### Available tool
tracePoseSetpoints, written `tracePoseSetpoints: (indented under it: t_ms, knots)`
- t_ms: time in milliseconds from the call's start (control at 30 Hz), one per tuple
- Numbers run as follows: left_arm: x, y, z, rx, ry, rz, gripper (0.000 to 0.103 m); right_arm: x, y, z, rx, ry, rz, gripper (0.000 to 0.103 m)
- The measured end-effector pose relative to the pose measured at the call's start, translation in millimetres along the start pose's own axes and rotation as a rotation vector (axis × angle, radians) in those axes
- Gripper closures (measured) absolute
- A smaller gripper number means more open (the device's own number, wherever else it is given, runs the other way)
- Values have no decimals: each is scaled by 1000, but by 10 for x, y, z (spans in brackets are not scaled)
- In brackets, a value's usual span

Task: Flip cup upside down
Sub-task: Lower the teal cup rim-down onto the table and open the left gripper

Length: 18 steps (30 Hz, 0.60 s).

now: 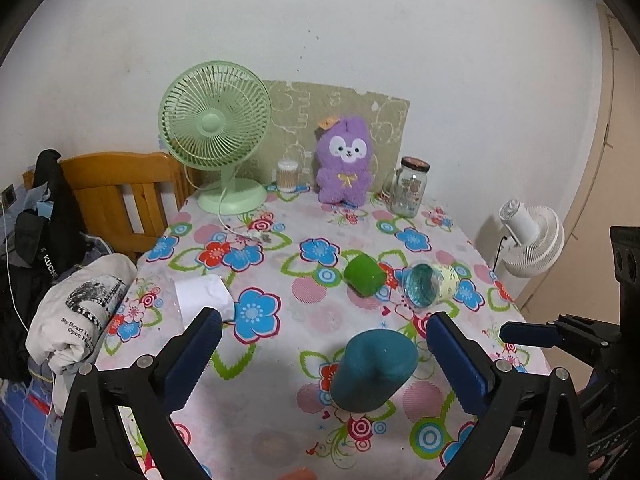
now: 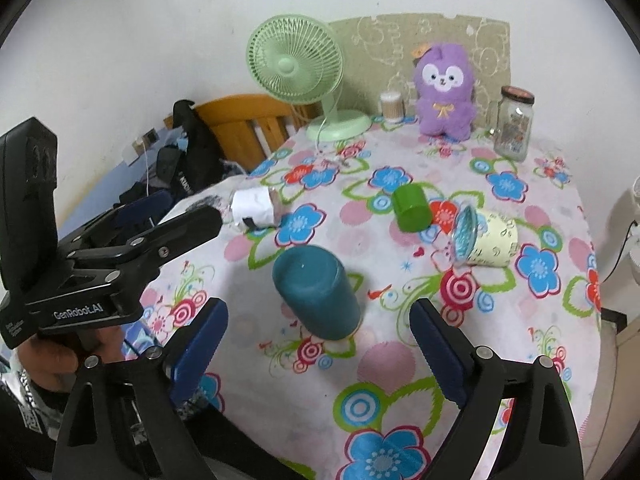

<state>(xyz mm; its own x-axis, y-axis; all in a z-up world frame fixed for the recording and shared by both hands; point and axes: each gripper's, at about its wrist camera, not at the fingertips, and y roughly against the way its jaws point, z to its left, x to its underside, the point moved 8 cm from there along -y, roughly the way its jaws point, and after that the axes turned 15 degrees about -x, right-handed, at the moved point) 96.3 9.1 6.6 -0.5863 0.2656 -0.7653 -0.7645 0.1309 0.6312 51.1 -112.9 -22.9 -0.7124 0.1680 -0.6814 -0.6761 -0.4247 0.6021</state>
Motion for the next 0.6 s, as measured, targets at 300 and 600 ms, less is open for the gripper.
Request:
tracePoseSetpoints:
  t_ms: [300, 600]
  knots:
    - [-68, 109, 83, -13, 24, -53, 0, -169, 167, 19, 56, 46, -108, 8]
    - [-132, 241, 42, -19, 8, -121, 0, -268, 290, 101, 56, 79, -170, 7]
